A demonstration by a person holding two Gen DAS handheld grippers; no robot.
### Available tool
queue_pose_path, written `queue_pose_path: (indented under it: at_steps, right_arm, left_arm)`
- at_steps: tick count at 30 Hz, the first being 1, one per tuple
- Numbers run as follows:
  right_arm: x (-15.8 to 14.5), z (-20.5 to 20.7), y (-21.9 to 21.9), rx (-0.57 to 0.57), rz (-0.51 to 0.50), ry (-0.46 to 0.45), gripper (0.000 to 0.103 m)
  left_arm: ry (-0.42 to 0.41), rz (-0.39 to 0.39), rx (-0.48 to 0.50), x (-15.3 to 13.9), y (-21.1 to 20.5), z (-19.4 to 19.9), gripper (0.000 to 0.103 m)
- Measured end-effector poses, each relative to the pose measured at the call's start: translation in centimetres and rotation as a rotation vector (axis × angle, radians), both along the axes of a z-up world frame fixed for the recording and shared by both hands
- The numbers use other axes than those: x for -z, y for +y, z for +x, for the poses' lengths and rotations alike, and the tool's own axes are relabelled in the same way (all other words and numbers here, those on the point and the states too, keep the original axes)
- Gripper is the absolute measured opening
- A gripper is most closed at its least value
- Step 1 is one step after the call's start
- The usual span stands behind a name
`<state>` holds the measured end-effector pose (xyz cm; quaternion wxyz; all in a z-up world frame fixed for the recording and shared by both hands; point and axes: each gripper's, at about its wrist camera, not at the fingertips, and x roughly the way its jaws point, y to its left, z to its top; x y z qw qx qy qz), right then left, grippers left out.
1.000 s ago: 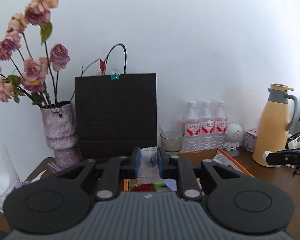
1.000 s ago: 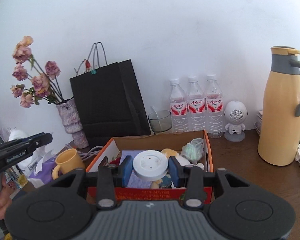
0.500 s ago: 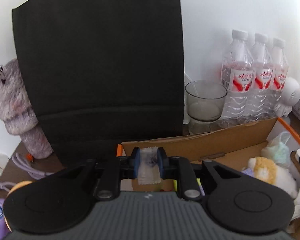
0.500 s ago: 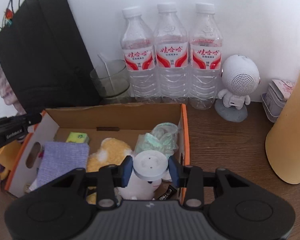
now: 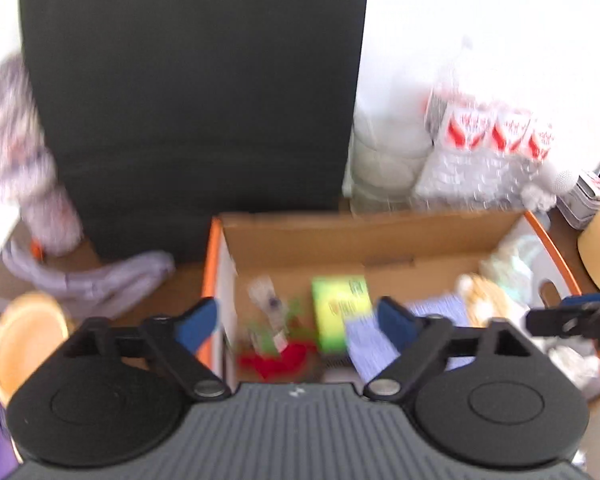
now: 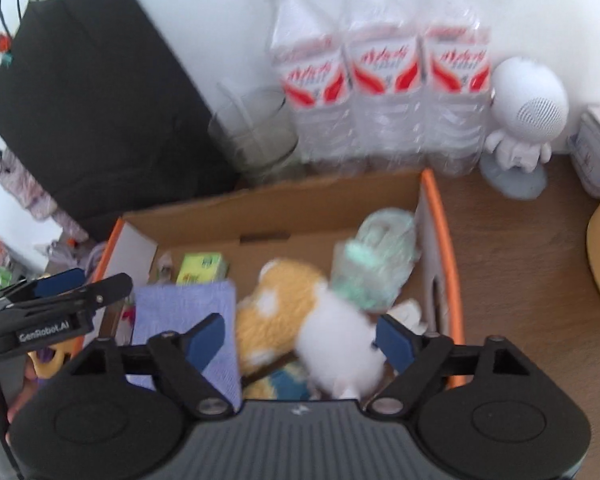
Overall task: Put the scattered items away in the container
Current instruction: 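Carry the cap and packet into the box and open both tools, then withdraw both tools from the box back over the table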
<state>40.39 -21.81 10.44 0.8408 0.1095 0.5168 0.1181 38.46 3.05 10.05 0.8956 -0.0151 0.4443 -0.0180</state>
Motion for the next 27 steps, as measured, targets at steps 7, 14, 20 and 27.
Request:
queue_pose_path:
  at_steps: [7, 14, 20, 27]
  right_arm:
    - [0.4, -5.5, 1.4, -0.02, -0.111, 0.097, 0.086]
    - [-0.1, -8.2, 2.3, 0.01, -0.116, 0.098, 0.088]
    - [-3.6, -10.5, 2.7, 0.053, -0.119, 0.049, 0.088]
    - [-7.5, -15.7, 2.2, 0.135, -0.146, -0.156, 0.089]
  left_arm:
    - [0.061, 0.034, 0.035, 0.4, -1.7, -5.6, 0.103]
    - [0.107, 0.059, 0.05, 0.3, -2.0, -9.0, 0.103]
    - [0.102, 0.061, 0.033, -2.6, -1.8, -10.9, 0.103]
    - [-0.088, 0.156, 0.019, -5.6, -3.4, -16.9, 0.103]
